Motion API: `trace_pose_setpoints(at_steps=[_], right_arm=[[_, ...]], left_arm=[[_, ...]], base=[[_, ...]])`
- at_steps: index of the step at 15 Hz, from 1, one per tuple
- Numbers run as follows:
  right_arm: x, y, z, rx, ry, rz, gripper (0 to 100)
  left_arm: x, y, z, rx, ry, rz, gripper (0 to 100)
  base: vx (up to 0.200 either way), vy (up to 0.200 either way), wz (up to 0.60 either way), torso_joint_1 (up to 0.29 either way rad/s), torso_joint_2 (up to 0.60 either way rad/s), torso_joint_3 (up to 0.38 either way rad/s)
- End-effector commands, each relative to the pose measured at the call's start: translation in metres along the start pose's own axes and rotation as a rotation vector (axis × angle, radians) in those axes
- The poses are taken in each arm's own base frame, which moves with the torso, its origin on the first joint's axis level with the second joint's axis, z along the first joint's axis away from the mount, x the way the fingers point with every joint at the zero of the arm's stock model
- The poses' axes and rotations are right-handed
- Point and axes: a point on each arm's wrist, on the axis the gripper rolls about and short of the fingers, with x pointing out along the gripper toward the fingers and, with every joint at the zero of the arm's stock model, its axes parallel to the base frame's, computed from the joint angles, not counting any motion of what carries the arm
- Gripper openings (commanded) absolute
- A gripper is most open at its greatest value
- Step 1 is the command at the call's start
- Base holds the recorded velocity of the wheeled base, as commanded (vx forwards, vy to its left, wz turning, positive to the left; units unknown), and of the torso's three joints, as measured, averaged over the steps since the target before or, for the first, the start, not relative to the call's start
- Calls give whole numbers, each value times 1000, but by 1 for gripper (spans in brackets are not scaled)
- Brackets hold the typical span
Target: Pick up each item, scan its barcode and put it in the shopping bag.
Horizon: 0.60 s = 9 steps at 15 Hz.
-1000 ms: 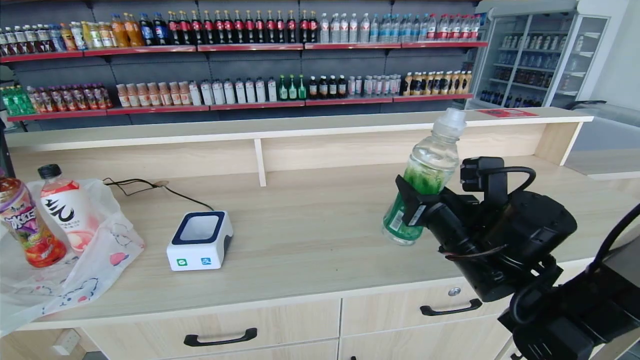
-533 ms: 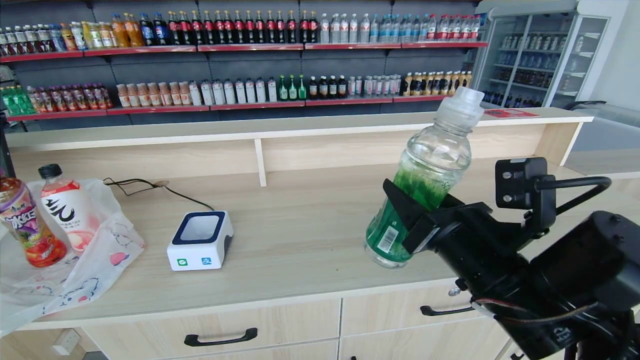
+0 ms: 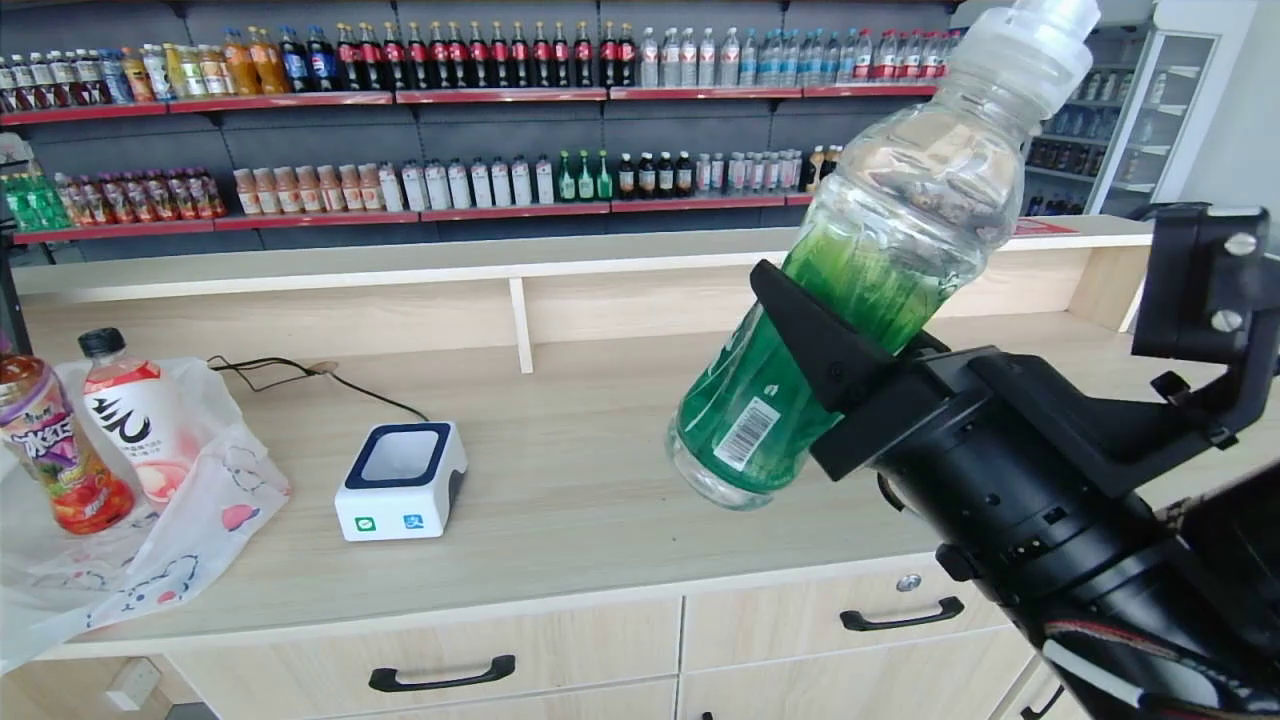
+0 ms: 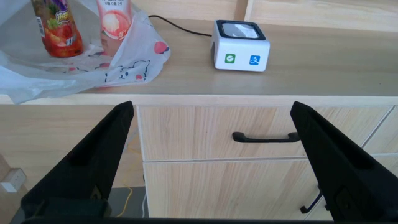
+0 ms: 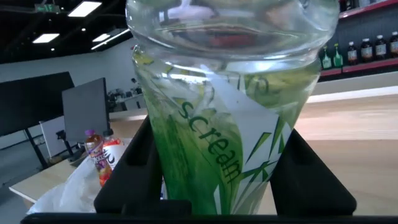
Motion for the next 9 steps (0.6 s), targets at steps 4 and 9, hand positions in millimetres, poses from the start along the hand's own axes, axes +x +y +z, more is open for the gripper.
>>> trace_pose_setpoints(at_steps=[4, 9], right_arm=[[-5, 3, 14, 43, -34, 12, 0], [-14, -2, 23, 48, -44, 6, 0]], left_arm=[[0, 0, 0, 0, -1, 0, 100], [0, 0, 0, 0, -1, 0, 100]], base=[[0, 0, 0, 0, 0, 0], [0, 0, 0, 0, 0, 0]])
